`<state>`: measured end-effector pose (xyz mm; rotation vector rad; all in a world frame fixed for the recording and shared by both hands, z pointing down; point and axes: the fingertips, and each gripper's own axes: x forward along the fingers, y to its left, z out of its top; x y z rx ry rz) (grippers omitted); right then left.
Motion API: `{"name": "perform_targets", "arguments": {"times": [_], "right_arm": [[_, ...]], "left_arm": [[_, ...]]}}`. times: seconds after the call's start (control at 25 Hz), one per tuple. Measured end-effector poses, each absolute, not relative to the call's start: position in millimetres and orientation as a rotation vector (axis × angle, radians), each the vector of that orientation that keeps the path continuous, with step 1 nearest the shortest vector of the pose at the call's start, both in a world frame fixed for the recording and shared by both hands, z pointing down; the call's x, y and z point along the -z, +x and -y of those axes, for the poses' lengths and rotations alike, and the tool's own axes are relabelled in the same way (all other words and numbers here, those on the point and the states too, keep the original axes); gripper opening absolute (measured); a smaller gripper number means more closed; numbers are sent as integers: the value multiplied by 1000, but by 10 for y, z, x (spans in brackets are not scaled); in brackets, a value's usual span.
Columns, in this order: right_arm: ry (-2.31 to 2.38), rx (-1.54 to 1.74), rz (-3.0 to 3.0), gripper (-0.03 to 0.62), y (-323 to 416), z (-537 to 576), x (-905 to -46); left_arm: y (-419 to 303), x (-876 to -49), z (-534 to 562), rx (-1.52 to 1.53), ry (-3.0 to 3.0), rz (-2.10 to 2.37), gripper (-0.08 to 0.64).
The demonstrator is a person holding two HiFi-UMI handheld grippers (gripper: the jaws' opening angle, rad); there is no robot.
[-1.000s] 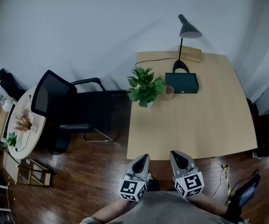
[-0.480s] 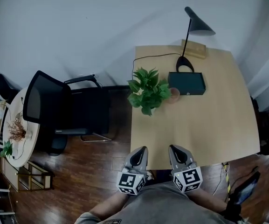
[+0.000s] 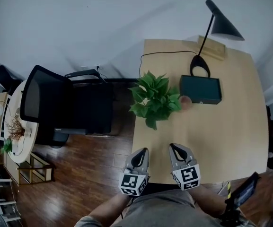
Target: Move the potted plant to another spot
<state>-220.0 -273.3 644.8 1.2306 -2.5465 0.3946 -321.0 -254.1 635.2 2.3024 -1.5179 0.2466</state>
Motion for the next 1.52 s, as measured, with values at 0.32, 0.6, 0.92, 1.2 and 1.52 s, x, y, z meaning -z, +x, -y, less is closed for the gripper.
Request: {"name": "perform_targets", "arguments": {"times": [0.32,0.6,0.92,1.2,1.52], "right_arm": [[1121,-403,2509,45,-2361,3295,-7057],[997,-342,2473,391,-2611,3596,-7429],[942,-234,2541,511,-2913,4120,-7482],[955,-209,2600,537,-3127,4361,-7452],[1032,-178,2651,537,-3078,4438,-7410]], "left_arm": [[-3251,-6865,2897,-320,2205,1550,-6],[-3336,-7161,3023,-368,2130,1560,-6],[-3513,-7216,2993,-378,2079,1596,-6],[-3646,-7214,2950,-385,2050,1627,-6],[-3582,-7230,2780,-416,2048,1637,-6]]}}
